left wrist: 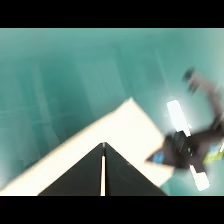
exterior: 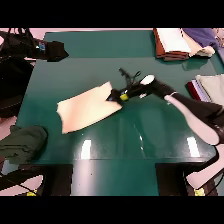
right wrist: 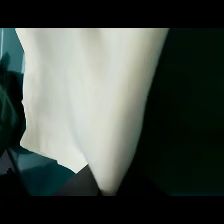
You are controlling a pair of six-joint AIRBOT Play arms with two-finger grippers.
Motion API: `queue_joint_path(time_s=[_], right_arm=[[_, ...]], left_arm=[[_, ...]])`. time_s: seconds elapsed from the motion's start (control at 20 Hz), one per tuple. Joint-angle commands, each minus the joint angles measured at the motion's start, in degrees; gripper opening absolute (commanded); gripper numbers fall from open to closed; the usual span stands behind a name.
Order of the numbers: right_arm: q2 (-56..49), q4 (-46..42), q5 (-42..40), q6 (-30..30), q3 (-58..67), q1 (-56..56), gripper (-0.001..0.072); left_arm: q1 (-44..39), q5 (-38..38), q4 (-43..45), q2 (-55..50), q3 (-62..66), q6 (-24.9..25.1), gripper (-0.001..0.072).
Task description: Fold the shirts.
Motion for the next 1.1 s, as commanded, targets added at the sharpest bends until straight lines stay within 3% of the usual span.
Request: queue_joint_path(time_s=[0.0, 0.2, 0.55, 0.75, 0.9, 1.05], right_arm=[[7.41, -10.43, 2.12, 2.58, 1.16, -11.21, 0.0018], [16.87, -21.35, 5.99, 4.85, 1.16, -30.21, 0.0017], [20.74, -21.07, 1.03, 4.57, 1.18, -58.82, 0.0017], [20.72, -20.98, -5.90, 4.31, 1.18, -62.97, 0.0017], [20.70, -14.97, -9.14, 0.22, 2.08, -62.55, 0.0017], [20.50, -16.87, -11.78, -0.59, 8.28, -60.89, 0.0017]], left_arm=[[-4.70, 1.90, -0.04, -0.04, 0.00, 0.04, 0.0025], [-9.68, 5.29, -0.07, -0.04, 0.00, 0.02, 0.0025], [-11.63, 6.56, -0.76, -0.04, 0.00, -0.81, 0.0025], [-11.63, 6.69, -0.76, -0.04, 0.00, -2.05, 0.0025], [-11.63, 6.69, -0.74, -0.04, 0.00, -2.05, 0.0025], [-11.63, 6.49, -0.76, -0.04, 0.00, -2.01, 0.0025]])
